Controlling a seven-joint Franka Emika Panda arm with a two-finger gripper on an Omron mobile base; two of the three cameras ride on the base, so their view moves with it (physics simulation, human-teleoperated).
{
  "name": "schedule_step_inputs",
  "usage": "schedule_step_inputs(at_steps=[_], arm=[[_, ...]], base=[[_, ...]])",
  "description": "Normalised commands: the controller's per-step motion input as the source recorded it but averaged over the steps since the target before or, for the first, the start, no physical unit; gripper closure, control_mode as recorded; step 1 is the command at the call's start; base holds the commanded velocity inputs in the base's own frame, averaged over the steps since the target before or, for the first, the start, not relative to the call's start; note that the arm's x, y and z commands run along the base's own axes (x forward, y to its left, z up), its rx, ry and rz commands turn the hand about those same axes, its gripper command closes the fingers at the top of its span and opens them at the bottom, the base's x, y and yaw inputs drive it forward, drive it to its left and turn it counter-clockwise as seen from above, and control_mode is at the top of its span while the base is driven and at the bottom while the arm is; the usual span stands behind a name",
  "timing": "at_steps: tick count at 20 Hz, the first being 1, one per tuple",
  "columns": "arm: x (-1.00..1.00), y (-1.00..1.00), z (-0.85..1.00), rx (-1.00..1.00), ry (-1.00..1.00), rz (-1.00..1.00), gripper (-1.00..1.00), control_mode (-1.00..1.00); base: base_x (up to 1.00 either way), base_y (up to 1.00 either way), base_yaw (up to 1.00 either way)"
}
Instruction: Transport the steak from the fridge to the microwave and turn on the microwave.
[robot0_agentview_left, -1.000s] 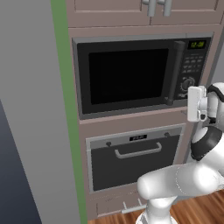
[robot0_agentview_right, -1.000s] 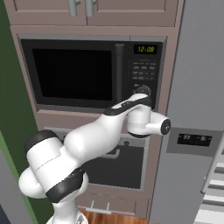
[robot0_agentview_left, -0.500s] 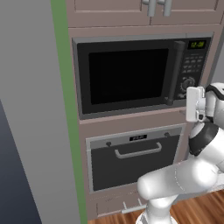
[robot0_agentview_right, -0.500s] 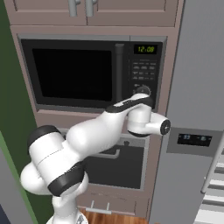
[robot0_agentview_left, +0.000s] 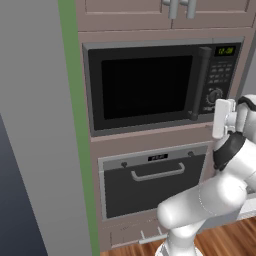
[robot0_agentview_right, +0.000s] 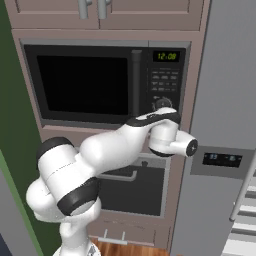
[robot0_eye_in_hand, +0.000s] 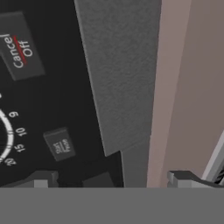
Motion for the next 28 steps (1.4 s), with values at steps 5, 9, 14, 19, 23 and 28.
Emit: schedule_step_inputs(at_steps=[5,9,14,19,23,28], arm=[[0.13,-0.01,-0.04,0.02,0.0,0.0,-1.0,-1.0],[0.22,0.27,-0.06,0.0,0.0,0.0,-1.0,-1.0],[0.27,0.2,-0.1,0.0,0.0,0.0,-1.0,-1.0],[0.2,0.0,-0.13,0.0,0.0,0.0,-1.0,-1.0],[0.24,0.0,-0.24,0.0,0.0,0.0,-1.0,-1.0],[0.41,0.07,-0.35,0.0,0.08,0.0,-1.0,-1.0]], base=[[0.0,0.0,0.0],[0.0,0.0,0.0],[0.0,0.0,0.0],[0.0,0.0,0.0],[0.0,0.0,0.0],[0.0,0.0,0.0]])
